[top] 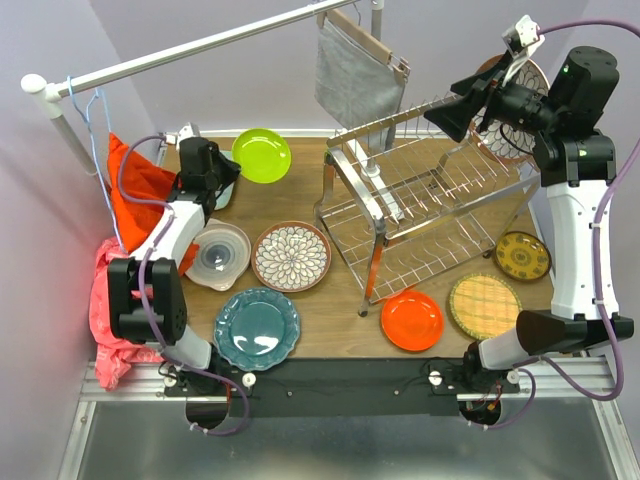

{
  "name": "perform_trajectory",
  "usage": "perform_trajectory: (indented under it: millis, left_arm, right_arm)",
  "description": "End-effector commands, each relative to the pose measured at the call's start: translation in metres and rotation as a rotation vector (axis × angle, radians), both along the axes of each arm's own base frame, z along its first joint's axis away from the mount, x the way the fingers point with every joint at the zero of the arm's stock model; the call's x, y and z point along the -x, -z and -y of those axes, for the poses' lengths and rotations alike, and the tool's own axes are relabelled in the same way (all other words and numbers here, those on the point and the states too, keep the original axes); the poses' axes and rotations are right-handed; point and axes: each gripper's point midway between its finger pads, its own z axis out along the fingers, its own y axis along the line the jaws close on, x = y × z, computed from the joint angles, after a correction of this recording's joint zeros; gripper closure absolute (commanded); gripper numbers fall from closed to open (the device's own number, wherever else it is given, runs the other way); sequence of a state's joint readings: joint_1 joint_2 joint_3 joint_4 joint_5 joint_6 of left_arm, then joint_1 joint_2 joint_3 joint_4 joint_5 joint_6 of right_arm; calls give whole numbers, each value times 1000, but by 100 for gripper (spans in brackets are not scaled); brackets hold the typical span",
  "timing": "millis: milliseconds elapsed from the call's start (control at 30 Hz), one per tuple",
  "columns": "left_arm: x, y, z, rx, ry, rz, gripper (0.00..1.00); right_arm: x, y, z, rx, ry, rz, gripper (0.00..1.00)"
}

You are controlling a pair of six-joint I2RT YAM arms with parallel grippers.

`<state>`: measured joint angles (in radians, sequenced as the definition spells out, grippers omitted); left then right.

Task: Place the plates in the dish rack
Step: Grab a plate with the left arm, then pass the plate from the left arm to the right

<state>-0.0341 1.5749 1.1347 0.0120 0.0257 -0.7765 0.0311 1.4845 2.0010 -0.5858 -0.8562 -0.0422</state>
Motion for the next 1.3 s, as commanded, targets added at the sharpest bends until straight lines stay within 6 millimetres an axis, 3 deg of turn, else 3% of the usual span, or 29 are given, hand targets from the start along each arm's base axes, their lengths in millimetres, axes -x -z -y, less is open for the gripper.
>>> perform_trajectory:
  millis: [0,67,100,200,433,667,900,1267]
  left_arm:
    - [9,-78,24,48,192,259,100]
    - [16,-93,34,82,242,290,100]
    - [17,-99,25,86,233,300,100]
    - [26,-121,30,124,277,347,100]
    - [46,-162,51,208,405,424,100]
    - [64,-182,61,241,468,458,100]
    - [78,-188,68,261,516,470,100]
    - [105,-235,81,314,626,587,100]
  right_arm:
    - [18,-8,-7,4,-67,36,0]
    - [25,-9,-11,1,-107,37,0]
    - [25,-8,-12,0,-116,34,0]
    - [27,-6,-15,-3,-142,25,0]
    - [30,-1,-27,-15,-187,-6,0]
    - [31,0,-39,-24,-219,-25,0]
    - [31,2,-48,-27,-238,-35,0]
    - [33,1,-62,-77,-261,-99,0]
